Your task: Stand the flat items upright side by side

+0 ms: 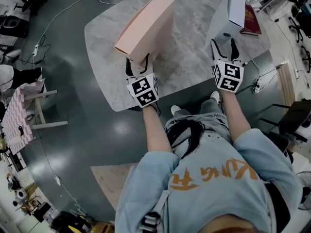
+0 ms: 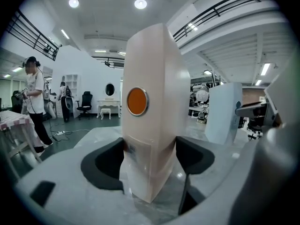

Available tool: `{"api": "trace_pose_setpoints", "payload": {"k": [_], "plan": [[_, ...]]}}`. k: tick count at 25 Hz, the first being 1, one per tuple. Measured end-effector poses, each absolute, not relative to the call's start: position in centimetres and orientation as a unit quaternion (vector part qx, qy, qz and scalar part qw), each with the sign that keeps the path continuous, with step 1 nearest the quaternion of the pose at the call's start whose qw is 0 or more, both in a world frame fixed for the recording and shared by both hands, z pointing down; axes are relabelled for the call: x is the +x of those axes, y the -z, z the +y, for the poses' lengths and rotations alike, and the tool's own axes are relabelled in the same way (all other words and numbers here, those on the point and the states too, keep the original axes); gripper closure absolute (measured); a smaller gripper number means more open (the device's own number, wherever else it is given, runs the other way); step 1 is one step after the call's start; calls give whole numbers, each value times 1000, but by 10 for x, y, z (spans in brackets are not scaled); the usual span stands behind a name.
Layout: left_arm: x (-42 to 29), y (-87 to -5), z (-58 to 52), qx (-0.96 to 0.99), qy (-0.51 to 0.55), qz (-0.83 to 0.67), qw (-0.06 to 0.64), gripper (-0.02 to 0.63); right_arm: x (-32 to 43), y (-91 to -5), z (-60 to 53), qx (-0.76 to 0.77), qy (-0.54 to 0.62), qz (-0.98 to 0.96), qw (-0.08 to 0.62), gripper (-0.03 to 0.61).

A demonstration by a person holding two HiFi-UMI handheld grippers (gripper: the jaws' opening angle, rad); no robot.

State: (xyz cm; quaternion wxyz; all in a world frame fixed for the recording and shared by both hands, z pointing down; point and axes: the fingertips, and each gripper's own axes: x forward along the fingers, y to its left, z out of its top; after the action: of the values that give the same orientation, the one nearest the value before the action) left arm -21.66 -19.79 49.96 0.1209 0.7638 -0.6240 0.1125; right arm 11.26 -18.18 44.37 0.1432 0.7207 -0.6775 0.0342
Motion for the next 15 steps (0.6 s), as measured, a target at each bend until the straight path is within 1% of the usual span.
{"api": "trace_pose_setpoints", "payload": {"k": [2, 6, 7, 11, 15], "plan": [[-207, -500, -201, 756, -112, -633, 121, 252, 117, -446, -183, 723, -44, -675, 144, 249], [-186, -503, -205, 739, -119, -651, 127, 253, 134, -459, -196, 726, -78, -666, 150, 191], [-180, -503, -206, 735, -121, -655, 128, 252, 139, -461, -200, 728, -84, -664, 151, 186], [-160, -502, -205, 724, -124, -665, 136, 252, 154, -465, -211, 723, -103, -669, 143, 184], [-157, -506, -206, 714, -122, -673, 149, 253, 154, -466, -222, 714, -111, -678, 138, 186]]}}
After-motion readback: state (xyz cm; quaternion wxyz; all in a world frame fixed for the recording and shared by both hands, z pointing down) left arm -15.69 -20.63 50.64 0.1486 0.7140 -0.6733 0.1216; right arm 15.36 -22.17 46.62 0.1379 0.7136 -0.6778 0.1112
